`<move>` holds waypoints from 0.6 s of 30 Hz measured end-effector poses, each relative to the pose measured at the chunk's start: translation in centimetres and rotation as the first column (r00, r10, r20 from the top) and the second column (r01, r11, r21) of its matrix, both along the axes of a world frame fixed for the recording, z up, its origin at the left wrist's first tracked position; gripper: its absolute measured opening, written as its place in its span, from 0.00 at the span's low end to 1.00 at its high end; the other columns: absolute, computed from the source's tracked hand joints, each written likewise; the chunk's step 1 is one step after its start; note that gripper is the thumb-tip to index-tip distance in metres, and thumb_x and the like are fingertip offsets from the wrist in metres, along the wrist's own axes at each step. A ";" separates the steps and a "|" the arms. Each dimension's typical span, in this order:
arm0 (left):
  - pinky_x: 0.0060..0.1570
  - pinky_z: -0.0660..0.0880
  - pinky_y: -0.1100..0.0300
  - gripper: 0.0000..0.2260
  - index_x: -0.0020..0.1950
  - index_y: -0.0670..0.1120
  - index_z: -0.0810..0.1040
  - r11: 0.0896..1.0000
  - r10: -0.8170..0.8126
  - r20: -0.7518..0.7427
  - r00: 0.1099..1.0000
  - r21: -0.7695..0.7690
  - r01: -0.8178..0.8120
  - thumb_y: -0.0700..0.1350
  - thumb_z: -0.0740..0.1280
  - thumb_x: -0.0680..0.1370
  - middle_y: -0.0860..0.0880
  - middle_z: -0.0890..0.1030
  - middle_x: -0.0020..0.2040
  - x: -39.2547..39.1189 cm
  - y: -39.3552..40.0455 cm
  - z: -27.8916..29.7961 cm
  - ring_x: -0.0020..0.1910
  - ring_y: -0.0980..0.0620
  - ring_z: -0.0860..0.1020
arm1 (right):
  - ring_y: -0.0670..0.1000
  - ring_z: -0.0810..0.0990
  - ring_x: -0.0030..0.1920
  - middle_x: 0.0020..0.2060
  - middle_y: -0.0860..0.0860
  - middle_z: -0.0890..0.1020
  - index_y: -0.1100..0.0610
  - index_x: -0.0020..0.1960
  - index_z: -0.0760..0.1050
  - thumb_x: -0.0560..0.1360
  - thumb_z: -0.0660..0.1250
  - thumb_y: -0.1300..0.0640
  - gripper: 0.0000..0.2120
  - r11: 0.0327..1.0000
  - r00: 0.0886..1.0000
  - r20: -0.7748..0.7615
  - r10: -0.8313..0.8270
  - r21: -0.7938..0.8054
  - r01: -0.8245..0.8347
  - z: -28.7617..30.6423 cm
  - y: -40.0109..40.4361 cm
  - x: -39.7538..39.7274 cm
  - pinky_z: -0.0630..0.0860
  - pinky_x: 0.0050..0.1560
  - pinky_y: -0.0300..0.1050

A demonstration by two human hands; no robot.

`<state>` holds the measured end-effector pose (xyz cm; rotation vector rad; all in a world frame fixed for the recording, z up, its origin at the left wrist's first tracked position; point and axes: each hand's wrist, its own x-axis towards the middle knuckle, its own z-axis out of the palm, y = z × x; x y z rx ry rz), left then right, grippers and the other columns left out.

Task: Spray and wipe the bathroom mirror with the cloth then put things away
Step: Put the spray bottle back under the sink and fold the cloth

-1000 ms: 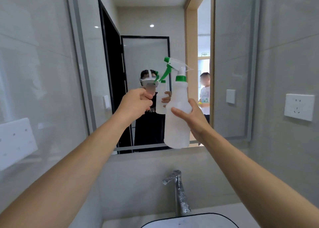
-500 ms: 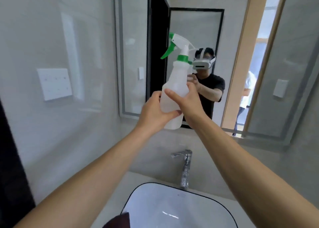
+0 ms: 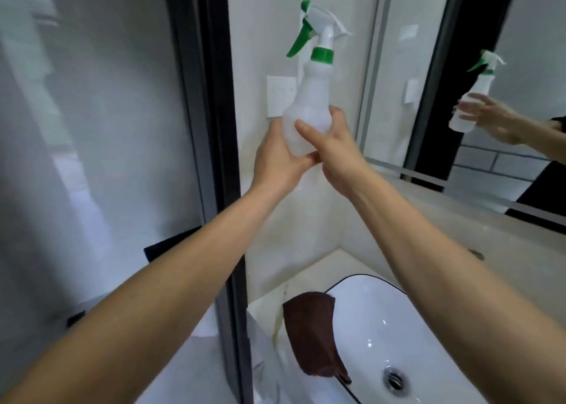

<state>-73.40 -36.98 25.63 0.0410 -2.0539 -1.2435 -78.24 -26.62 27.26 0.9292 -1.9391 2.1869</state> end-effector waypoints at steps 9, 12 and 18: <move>0.37 0.75 0.74 0.35 0.63 0.53 0.69 0.978 0.127 -0.035 0.991 0.170 -0.119 0.58 0.80 0.62 0.59 0.79 0.53 9.5 -6.7 -4.5 0.46 0.71 0.79 | 0.50 0.80 0.64 0.66 0.55 0.77 0.56 0.75 0.60 0.80 0.69 0.56 0.29 0.975 0.976 -0.035 0.214 0.065 -0.211 -4.4 -6.4 8.2 0.79 0.63 0.49; 0.44 0.80 0.67 0.33 0.62 0.52 0.66 0.970 0.098 -0.017 0.995 0.227 -0.092 0.53 0.82 0.65 0.57 0.79 0.56 12.8 -7.6 -7.4 0.50 0.66 0.81 | 0.46 0.80 0.62 0.67 0.52 0.76 0.52 0.77 0.59 0.82 0.62 0.48 0.26 0.954 0.952 0.086 0.294 0.041 -0.298 -7.8 -7.1 10.7 0.80 0.57 0.41; 0.53 0.81 0.56 0.32 0.64 0.52 0.64 0.957 0.050 0.081 0.996 0.283 -0.071 0.49 0.80 0.69 0.55 0.80 0.59 18.1 -7.6 -13.0 0.56 0.60 0.81 | 0.52 0.82 0.62 0.62 0.54 0.82 0.54 0.71 0.73 0.84 0.48 0.38 0.28 0.917 0.829 0.404 0.386 -0.068 -0.394 -14.3 -7.6 14.1 0.79 0.60 0.49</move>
